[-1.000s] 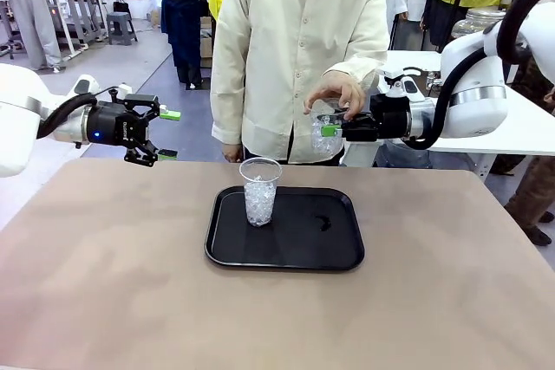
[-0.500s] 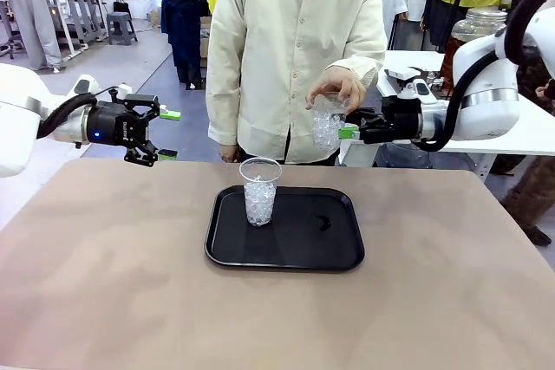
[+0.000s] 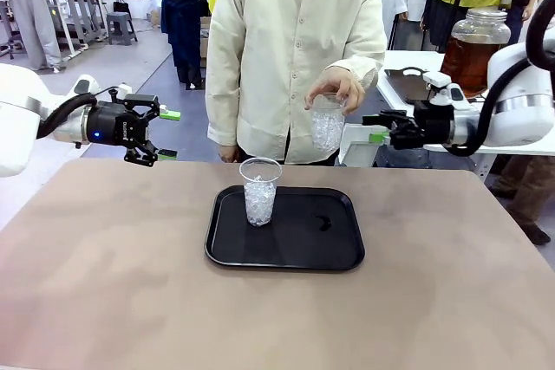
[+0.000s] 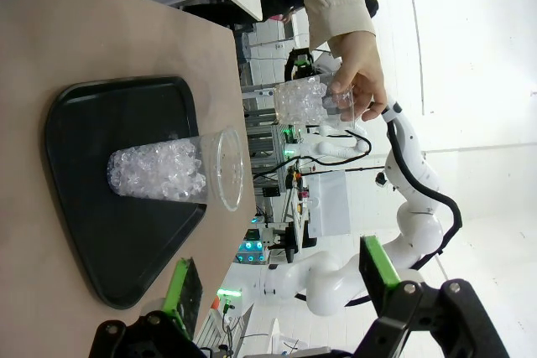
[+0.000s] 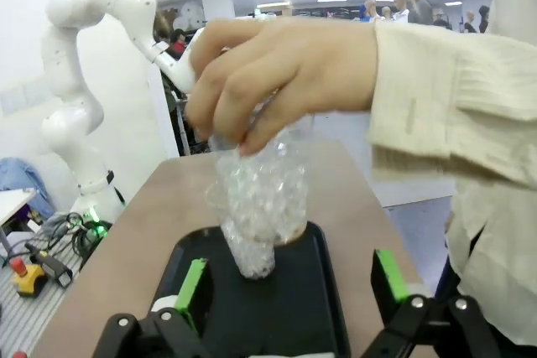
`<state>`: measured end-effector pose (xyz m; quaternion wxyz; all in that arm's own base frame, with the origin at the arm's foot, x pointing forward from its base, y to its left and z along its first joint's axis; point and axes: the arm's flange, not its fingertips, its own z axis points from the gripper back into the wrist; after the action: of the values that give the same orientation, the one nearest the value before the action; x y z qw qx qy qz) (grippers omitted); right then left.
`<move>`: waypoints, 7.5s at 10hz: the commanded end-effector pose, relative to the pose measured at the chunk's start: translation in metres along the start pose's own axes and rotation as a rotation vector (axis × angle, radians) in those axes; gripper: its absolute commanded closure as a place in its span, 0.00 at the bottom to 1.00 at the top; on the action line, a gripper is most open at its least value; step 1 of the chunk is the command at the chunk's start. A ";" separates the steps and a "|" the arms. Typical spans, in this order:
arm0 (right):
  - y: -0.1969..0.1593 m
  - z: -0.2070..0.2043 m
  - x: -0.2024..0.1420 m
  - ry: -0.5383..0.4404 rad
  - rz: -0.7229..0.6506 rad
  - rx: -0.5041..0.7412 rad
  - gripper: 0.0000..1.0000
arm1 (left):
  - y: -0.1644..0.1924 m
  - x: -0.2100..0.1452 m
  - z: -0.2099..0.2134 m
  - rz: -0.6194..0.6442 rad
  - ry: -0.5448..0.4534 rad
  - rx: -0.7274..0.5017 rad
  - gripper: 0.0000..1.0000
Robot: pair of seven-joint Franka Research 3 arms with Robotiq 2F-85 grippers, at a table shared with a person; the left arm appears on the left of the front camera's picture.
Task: Pour the drink into the iced cup.
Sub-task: Open the gripper to release the iced cup you were holding, then pick up the iced cup indicated by the human and present it to them.
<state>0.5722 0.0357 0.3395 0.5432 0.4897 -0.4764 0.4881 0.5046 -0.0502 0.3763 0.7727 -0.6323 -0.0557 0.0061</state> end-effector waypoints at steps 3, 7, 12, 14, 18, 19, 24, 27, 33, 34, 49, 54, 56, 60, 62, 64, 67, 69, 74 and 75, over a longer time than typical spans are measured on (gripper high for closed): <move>0.012 0.047 -0.042 -0.041 0.035 0.065 0.00 | -0.001 0.000 0.000 -0.003 -0.001 0.001 0.00; 0.013 0.052 -0.049 -0.037 0.008 0.046 0.00 | -0.001 0.000 0.000 -0.003 -0.001 0.001 0.00; 0.013 0.052 -0.049 -0.037 0.008 0.046 0.00 | -0.001 0.000 0.000 -0.003 -0.001 0.001 0.00; 0.013 0.052 -0.049 -0.037 0.008 0.046 0.00 | -0.001 0.000 0.000 -0.003 -0.001 0.001 0.00; 0.013 0.052 -0.049 -0.037 0.008 0.046 0.00 | -0.001 0.000 0.000 -0.003 -0.001 0.001 0.00; 0.013 0.052 -0.049 -0.037 0.008 0.046 0.00 | -0.001 0.000 0.000 -0.003 -0.001 0.001 0.00; 0.013 0.052 -0.049 -0.037 0.008 0.046 0.00 | -0.001 0.000 0.000 -0.003 -0.001 0.001 0.00; 0.013 0.052 -0.049 -0.037 0.008 0.046 0.00 | -0.001 0.000 0.000 -0.003 -0.001 0.001 0.00; 0.013 0.052 -0.049 -0.037 0.008 0.046 0.00 | -0.001 0.000 0.000 -0.003 -0.001 0.001 0.00; 0.013 0.052 -0.049 -0.037 0.008 0.046 0.00 | -0.001 0.000 0.000 -0.003 -0.001 0.001 0.00; 0.013 0.052 -0.049 -0.037 0.008 0.046 0.00 | -0.001 0.000 0.000 -0.003 -0.001 0.001 0.00; 0.013 0.052 -0.049 -0.037 0.008 0.046 0.00 | -0.001 0.000 0.000 -0.003 -0.001 0.001 0.00; 0.013 0.052 -0.049 -0.037 0.008 0.046 0.00 | -0.001 0.000 0.000 -0.003 -0.001 0.001 0.00; 0.013 0.052 -0.049 -0.037 0.008 0.046 0.00 | -0.001 0.000 0.000 -0.003 -0.001 0.001 0.00; 0.013 0.052 -0.049 -0.037 0.008 0.046 0.00 | -0.001 0.000 0.000 -0.003 -0.001 0.001 0.00; 0.013 0.052 -0.049 -0.037 0.008 0.046 0.00 | -0.001 0.000 0.000 -0.003 -0.001 0.001 0.00; 0.013 0.052 -0.049 -0.037 0.008 0.046 0.00 | -0.001 0.000 0.000 -0.003 -0.001 0.001 0.00; 0.013 0.052 -0.049 -0.037 0.008 0.046 0.00 | -0.001 0.000 0.000 -0.003 -0.001 0.001 0.00; 0.013 0.052 -0.049 -0.037 0.008 0.046 0.00 | -0.001 0.000 0.000 -0.003 -0.001 0.001 0.00; 0.013 0.052 -0.049 -0.037 0.008 0.046 0.00 | -0.001 0.000 0.000 -0.003 -0.001 0.001 0.00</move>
<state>0.5536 -0.0202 0.2907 0.5219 0.5112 -0.4762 0.4894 0.5046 -0.0501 0.3763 0.7727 -0.6323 -0.0557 0.0061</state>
